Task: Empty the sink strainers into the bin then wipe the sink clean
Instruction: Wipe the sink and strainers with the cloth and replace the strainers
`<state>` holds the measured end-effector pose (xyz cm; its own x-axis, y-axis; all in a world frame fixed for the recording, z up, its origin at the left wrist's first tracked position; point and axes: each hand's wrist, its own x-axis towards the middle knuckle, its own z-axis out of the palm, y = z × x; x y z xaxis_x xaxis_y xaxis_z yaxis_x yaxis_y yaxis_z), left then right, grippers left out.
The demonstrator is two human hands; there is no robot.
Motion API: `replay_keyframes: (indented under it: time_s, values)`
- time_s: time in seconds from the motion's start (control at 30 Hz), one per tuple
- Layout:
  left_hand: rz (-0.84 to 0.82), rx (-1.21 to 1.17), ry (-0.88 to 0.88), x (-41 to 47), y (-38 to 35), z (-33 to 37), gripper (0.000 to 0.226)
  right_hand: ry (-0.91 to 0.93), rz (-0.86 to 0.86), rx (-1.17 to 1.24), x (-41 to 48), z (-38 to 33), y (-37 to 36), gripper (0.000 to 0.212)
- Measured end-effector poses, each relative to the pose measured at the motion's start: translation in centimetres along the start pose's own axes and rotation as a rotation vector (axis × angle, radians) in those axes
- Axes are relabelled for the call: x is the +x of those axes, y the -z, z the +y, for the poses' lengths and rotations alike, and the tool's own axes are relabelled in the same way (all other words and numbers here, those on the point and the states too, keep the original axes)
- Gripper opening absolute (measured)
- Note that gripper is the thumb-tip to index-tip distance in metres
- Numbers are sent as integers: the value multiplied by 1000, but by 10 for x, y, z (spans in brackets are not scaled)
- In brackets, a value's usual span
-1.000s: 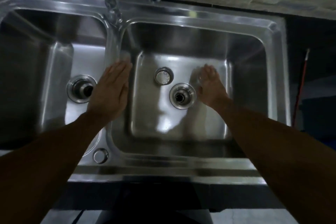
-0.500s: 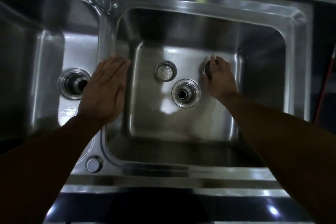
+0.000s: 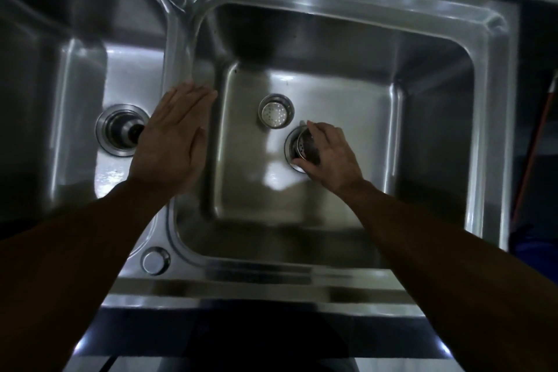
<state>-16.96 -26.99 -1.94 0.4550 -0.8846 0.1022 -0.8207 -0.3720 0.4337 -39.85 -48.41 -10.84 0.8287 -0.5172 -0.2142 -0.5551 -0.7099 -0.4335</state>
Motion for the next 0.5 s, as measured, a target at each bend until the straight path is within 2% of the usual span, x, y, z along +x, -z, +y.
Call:
replay_keyframes:
  time_s: [0.3,0.5]
  values:
    - [-23,2,24,0,1,1,48,-7,-41,-35,-1,0,-23,88]
    - [3,-1,11,0,0,1,48,-61,-54,94,-6,4,-40,86]
